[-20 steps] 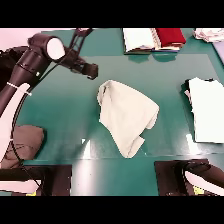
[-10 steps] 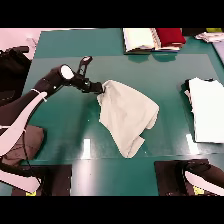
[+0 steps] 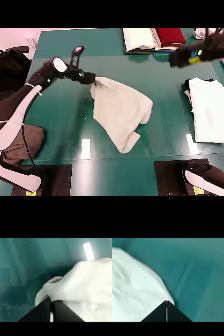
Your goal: Fold the shirts.
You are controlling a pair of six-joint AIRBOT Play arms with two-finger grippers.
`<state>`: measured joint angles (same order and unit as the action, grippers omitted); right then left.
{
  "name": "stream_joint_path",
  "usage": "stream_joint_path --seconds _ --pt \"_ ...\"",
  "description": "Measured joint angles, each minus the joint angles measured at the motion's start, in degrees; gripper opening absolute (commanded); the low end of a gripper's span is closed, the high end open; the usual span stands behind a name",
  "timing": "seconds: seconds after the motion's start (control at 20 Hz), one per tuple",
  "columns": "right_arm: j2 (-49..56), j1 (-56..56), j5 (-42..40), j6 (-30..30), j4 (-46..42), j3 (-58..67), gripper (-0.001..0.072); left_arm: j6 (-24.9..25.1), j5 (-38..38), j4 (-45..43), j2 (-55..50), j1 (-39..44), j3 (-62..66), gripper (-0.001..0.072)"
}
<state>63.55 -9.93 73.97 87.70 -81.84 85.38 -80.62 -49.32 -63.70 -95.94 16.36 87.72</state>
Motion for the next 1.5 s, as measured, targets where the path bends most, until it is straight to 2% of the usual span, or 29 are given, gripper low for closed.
stream_joint_path --seconds 0.1,0.15,0.2,0.25,0.3,0.45,0.65,0.75,0.8,0.85,0.9,1.05,1.2,1.5 --pt "-0.2 3.2 0.6 0.4 2.4 -7.5 0.0018 0.8 -4.5 -1.8 0.0 -1.9 3.2 0.0025" --pt "-0.2 4.9 0.3 0.5 4.6 -11.3 0.0117 1.2 -6.2 -2.4 0.0 -2.6 4.4 0.0024" --pt "0.2 6.7 -0.9 0.5 7.5 -15.4 0.0343 1.5 -7.4 -3.0 0.0 -3.0 5.2 0.0025" --pt "0.9 8.1 -1.8 0.2 10.2 -19.0 0.0446 1.8 -8.4 -3.4 0.0 -3.4 5.8 0.0024" --pt "2.1 9.4 -3.0 -0.4 13.1 -22.5 0.0451 2.0 -9.0 -3.6 0.0 -3.6 6.3 0.0024" --pt "7.2 10.4 -7.1 -2.8 21.6 -29.8 0.0449 2.4 -10.3 -4.1 0.0 -4.0 7.0 0.0024" --pt "14.5 7.3 -13.1 -5.6 28.8 -32.3 0.0445 2.6 -10.9 -4.3 0.0 -4.2 7.3 0.0025" --pt "17.5 5.4 -14.9 -6.1 30.2 -31.4 0.0408 2.6 -11.0 -4.4 0.0 -4.2 7.4 0.0025" --pt "19.0 4.3 -15.5 -6.5 30.8 -30.5 0.0324 2.6 -11.1 -4.4 0.0 -4.2 7.4 0.0024" --pt "20.2 3.6 -15.7 -6.8 31.0 -29.7 0.0206 2.6 -11.1 -4.4 0.0 -4.2 7.4 0.0024" --pt "21.4 2.9 -16.0 -7.1 31.3 -28.8 0.002 2.6 -11.1 -4.5 0.0 -4.2 7.4 0.0024" --pt "22.8 1.9 -16.3 -8.2 30.3 -26.1 0.0015 2.7 -11.8 -4.7 0.0 -4.2 7.8 0.0024" --pt "20.2 2.1 -14.8 -8.8 25.4 -22.0 0.0015 2.7 -12.2 -5.9 2.7 -4.2 8.8 0.0024" --pt "6.3 7.6 -10.6 -9.1 16.6 -5.6 0.0015 2.7 -8.1 -10.8 20.6 -4.2 13.2 0.0024"
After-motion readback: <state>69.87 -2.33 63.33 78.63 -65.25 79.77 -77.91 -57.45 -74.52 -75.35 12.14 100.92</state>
